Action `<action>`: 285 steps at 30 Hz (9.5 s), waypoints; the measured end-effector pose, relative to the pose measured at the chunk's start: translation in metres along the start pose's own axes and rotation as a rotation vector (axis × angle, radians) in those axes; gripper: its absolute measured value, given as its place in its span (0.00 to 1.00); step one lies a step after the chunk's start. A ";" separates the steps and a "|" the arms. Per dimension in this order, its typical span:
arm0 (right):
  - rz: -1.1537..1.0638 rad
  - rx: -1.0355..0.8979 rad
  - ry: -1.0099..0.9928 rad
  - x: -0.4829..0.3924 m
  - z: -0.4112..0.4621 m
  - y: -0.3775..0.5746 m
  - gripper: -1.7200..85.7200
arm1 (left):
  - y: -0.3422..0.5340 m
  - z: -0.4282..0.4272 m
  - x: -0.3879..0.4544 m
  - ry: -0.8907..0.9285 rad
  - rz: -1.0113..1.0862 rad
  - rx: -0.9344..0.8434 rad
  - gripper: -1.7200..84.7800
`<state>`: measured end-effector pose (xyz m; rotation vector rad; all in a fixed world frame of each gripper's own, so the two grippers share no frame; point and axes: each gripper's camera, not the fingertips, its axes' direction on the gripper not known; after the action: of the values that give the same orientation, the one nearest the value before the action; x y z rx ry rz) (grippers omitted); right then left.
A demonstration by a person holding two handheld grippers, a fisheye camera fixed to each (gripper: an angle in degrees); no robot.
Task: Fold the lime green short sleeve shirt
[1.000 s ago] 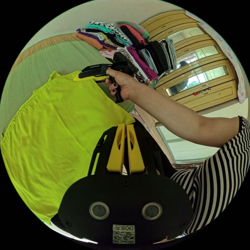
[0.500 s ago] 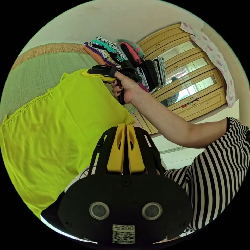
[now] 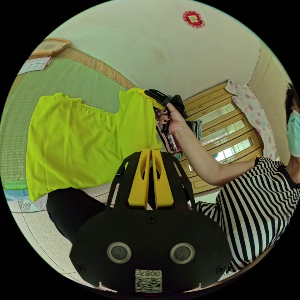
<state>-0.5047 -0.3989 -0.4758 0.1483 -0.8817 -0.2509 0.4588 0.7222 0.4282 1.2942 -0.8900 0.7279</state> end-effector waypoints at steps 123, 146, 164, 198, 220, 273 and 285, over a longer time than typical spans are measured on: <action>-0.358 -0.539 0.197 -0.315 0.196 0.031 0.02 | 0.260 -0.051 -0.281 -0.079 -0.349 0.258 0.08; 0.092 -0.318 -0.010 -0.076 -0.010 0.128 0.09 | 0.008 0.148 -0.100 -0.234 -0.195 -0.376 0.12; 0.037 -0.469 -0.004 -0.055 0.044 0.149 0.06 | -0.061 0.187 -0.013 -0.335 -0.173 -0.439 0.08; 0.279 -0.360 -0.347 0.025 0.038 0.234 0.14 | -0.029 0.134 0.039 -0.274 -0.035 -0.275 0.03; 0.339 -0.329 -0.441 0.022 0.073 0.275 0.13 | 0.058 0.130 -0.024 -0.341 0.021 -0.329 0.03; 0.345 -0.378 -0.305 0.021 0.138 0.280 0.13 | 0.452 -0.086 -0.496 0.202 -0.718 0.379 0.10; 0.362 -0.355 -0.400 0.060 0.132 0.278 0.07 | 0.445 -0.098 -0.504 0.229 -0.705 0.396 0.06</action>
<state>-0.5275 -0.1518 -0.2841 -0.4025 -1.2245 -0.0936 -0.1566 0.8995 0.2017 1.6964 -0.0665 0.4781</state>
